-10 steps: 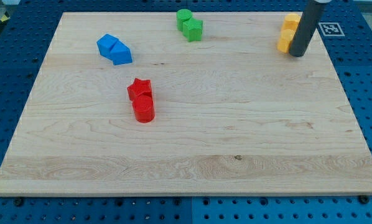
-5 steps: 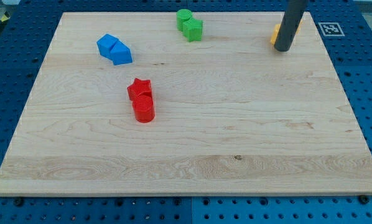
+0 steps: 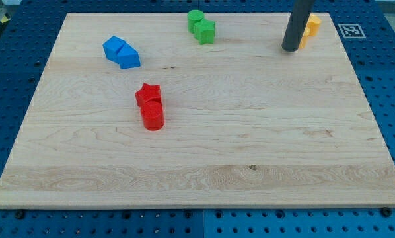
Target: Move the yellow hexagon closer to the yellow heart
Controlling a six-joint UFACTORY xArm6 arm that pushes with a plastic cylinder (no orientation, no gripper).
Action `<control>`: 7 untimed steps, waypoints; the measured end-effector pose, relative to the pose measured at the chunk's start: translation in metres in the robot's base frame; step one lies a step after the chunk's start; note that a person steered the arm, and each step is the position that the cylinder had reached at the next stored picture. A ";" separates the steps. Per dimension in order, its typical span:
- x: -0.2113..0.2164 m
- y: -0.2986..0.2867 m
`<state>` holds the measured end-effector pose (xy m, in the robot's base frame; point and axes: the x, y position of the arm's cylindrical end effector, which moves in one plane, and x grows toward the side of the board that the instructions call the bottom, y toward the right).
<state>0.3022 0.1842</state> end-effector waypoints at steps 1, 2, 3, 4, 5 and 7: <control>-0.012 0.000; -0.020 0.000; -0.021 0.000; -0.031 0.002; -0.035 0.003; -0.007 -0.005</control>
